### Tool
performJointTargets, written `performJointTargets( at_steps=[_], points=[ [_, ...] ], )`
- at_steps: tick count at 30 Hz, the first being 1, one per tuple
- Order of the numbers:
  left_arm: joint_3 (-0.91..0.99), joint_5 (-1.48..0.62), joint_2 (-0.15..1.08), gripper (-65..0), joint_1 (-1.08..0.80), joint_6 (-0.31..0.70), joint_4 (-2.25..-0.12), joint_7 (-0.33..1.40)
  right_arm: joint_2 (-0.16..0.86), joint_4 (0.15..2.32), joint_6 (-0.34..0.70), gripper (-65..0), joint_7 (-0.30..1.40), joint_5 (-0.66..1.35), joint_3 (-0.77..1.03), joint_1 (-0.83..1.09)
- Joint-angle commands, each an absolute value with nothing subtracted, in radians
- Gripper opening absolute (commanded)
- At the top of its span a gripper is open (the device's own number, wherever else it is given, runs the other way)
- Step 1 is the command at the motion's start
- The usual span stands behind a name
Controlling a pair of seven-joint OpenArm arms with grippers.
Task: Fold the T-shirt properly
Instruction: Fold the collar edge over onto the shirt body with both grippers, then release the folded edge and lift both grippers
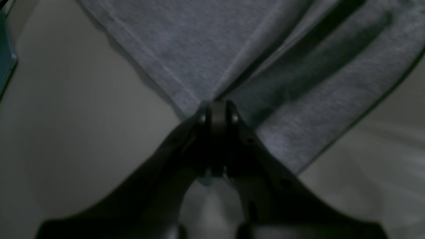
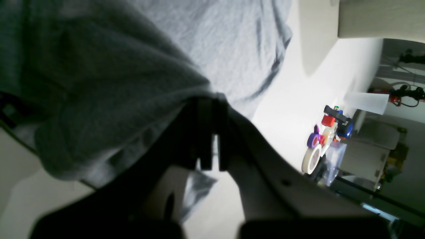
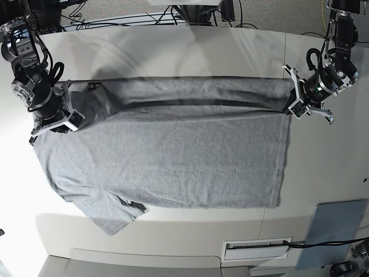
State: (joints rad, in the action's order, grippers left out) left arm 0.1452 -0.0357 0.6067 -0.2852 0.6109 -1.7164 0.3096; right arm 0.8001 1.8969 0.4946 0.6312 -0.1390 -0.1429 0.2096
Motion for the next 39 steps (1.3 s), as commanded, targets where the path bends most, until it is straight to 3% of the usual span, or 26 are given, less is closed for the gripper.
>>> performJointTargets(
  at_steps=[1,31,32,36,39],
  points=[
    [0.154,-0.046,0.625,-65.0,-0.277,0.603,-1.73,0.291,0.823,1.909,0.483,-65.0,0.618,-0.146,-0.132,0.197],
    [0.155,-0.046,0.582,-65.0,-0.274,0.577,-1.73,0.292,0.823,1.909,0.507,-65.0,0.648,-0.146,-0.132,0.197],
    [0.155,-0.046,0.582,-63.8,-0.274,0.577,-1.73,0.292,0.823,1.909,0.507,-64.8,0.654,-0.146,-0.132,0.197],
    [0.155,-0.046,0.582,-47.6,-0.274,0.577,-1.73,0.292,0.823,1.909,0.508,-52.2,0.654,-0.146,-0.132,0.197],
    [0.155,-0.046,0.582,-43.0,-0.274,0.576,-1.73,0.295,0.823,1.909,0.507,-44.6,0.654,-0.146,-0.132,0.197]
  ],
)
